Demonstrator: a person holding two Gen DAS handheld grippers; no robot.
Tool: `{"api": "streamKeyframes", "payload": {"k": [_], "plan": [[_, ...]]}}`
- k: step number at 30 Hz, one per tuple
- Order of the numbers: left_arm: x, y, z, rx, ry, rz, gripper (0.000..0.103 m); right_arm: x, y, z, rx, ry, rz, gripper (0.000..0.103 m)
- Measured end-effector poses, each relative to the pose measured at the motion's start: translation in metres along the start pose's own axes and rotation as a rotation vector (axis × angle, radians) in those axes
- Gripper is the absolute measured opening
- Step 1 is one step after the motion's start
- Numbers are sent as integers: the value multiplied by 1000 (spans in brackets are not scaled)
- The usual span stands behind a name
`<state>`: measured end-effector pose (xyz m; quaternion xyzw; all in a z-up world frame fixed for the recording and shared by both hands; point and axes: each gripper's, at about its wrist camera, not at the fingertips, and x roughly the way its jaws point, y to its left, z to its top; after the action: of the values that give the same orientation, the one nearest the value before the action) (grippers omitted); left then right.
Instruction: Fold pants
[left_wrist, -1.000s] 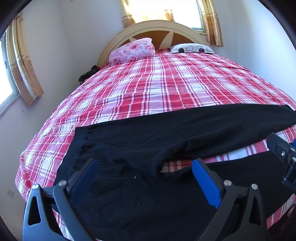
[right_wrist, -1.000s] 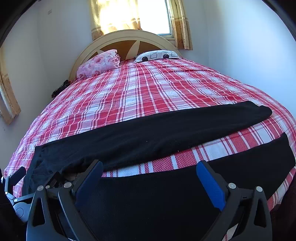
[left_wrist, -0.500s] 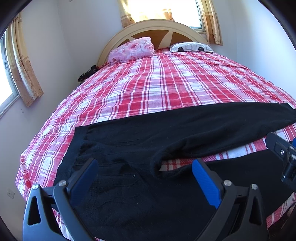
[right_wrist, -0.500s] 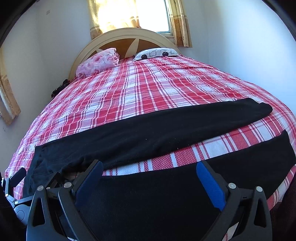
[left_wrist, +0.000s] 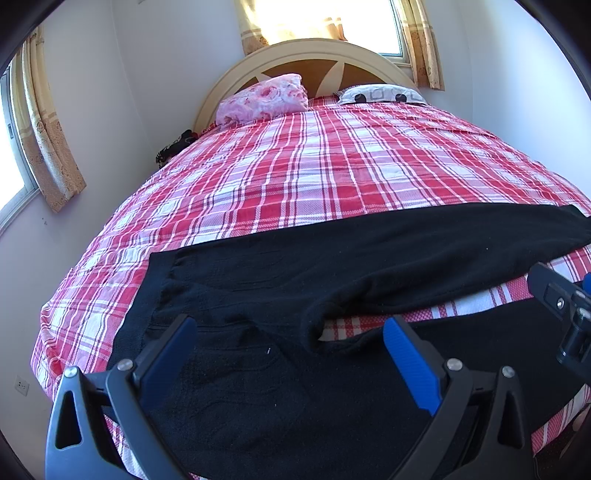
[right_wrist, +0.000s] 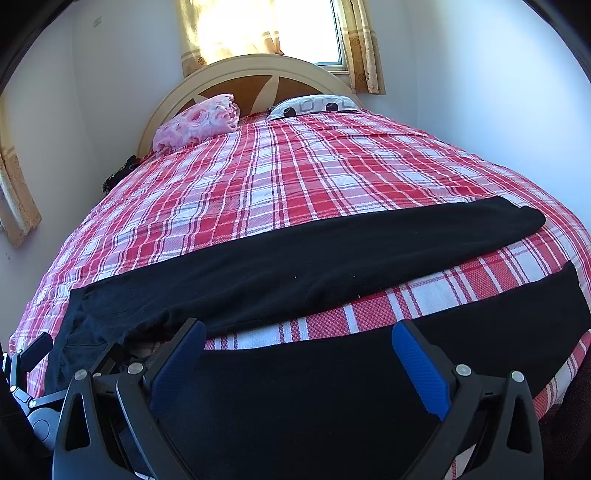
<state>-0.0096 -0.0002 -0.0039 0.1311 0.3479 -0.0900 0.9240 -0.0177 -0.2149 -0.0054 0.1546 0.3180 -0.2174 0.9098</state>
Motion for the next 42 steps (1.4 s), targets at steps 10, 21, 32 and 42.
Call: {"api": "streamKeyframes", "payload": {"k": [10,21,32,42], "plan": [[1,2,0,0,5,-2,103,0,1,0,0,2,2,102],[1,1,0,2,5,-2,103,1,4,-1,-6,3,5,102],[1,-1,-1,7,9,-1,103,3,6,-1,-10,10,9,102],[12,0,-1,12,29,10,103,5,6,-2,-13,14,8,102]]}}
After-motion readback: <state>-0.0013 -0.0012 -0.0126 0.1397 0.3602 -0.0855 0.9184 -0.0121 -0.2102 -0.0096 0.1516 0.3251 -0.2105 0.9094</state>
